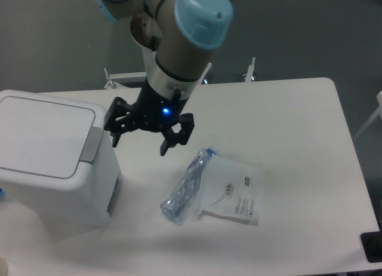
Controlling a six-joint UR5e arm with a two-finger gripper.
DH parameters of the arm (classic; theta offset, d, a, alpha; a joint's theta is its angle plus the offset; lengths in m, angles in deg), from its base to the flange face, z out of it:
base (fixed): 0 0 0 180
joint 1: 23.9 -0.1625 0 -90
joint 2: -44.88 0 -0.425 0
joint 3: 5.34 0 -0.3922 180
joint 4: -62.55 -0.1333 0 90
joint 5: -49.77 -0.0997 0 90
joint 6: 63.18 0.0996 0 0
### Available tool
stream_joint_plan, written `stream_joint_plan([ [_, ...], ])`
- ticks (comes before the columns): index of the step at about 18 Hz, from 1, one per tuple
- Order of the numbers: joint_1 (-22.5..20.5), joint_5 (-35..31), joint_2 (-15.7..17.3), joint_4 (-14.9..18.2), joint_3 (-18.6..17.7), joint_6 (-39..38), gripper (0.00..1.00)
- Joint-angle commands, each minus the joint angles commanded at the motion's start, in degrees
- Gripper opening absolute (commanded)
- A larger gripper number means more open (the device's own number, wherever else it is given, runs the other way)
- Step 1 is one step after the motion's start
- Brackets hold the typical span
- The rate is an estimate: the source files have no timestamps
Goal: Open the trash can
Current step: 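Swing the gripper over to the grey button on the trash can lid, then press the gripper down on the grey lid button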
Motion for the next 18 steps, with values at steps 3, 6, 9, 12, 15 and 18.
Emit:
stream_joint_plan([
  [3,1.06,0.00,-0.17,0.00,-1.05,-0.09,1.00],
  [6,1.15,0.00,-0.61,-1.31,-1.67,-0.26,1.00],
  [9,1.15,-0.17,-0.88,-1.58,-2.02,-0.26,1.00],
  [12,1.06,-0.35,-0.79,-1.58,-1.85,0.00,1.00],
  [15,0.98,-0.53,-0.79,-1.67,-1.85,0.00,1.00],
  [18,0.89,-0.79,-0.70,-1.76,-2.46,0.00,1.00],
])
